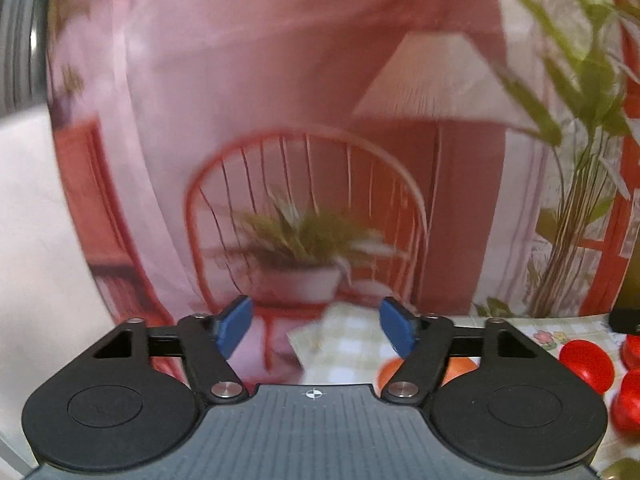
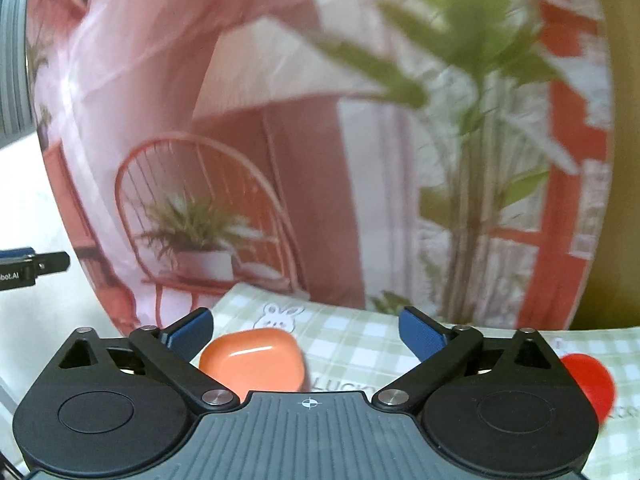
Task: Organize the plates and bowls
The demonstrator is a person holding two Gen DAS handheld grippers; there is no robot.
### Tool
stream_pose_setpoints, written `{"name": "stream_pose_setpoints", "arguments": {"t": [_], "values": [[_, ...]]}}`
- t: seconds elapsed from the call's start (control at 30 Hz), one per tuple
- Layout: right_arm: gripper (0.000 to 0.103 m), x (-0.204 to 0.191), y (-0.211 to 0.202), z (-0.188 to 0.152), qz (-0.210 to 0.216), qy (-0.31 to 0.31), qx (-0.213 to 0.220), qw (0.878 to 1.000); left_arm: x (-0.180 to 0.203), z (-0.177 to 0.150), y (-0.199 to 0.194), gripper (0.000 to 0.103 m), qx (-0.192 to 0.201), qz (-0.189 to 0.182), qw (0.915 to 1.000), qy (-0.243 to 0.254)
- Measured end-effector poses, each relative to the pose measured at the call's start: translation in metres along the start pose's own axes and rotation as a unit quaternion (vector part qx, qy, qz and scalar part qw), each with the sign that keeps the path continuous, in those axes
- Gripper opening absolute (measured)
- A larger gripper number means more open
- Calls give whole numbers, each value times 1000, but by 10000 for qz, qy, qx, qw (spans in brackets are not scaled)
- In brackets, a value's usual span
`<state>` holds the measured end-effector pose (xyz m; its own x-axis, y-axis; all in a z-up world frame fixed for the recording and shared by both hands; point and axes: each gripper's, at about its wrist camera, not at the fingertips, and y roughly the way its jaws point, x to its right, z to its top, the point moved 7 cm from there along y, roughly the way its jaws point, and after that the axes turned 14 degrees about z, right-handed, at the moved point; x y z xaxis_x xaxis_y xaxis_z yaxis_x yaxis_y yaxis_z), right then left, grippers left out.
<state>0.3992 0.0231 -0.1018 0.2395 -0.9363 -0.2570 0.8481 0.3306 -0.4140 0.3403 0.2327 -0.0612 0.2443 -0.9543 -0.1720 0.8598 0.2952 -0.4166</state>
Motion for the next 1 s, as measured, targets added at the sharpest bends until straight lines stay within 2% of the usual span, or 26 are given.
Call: {"name": "stream_pose_setpoints", "arguments": {"t": [0.07,0.17,0.3,0.4,0.5,0.67,0.8,0.87,0.97,1.0], "values": [[84,0,31,-4,-7,-91,-206,9997,3,-16,23,66,-224,-134,9995,-160],[71,5,74,-17,35,-62,-571,9983,12,-41,57,65,-386,-94,9990,-209],[59,20,118,-35,30,225,-978,9949,36,-70,93,65,-729,-354,9963,-286],[54,27,143,-48,-52,251,-1264,9916,54,-86,107,65,-806,-399,9959,-118],[52,32,158,-60,-116,200,-1450,9892,69,-99,122,63,-911,-494,9946,78],[38,38,177,-78,-131,222,-1687,9853,81,-116,138,61,-1087,-467,9928,193],[36,43,185,-86,-147,254,-1821,9828,85,-125,148,61,-1191,-388,9920,176],[30,45,188,-89,-156,312,-1870,9817,86,-130,152,61,-1318,-382,9905,120],[25,48,188,-94,-113,469,-1968,9793,90,-137,161,61,-1544,-513,9867,-5],[23,47,188,-96,-71,487,-1996,9786,90,-139,162,54,-1604,-557,9855,-39]]}}
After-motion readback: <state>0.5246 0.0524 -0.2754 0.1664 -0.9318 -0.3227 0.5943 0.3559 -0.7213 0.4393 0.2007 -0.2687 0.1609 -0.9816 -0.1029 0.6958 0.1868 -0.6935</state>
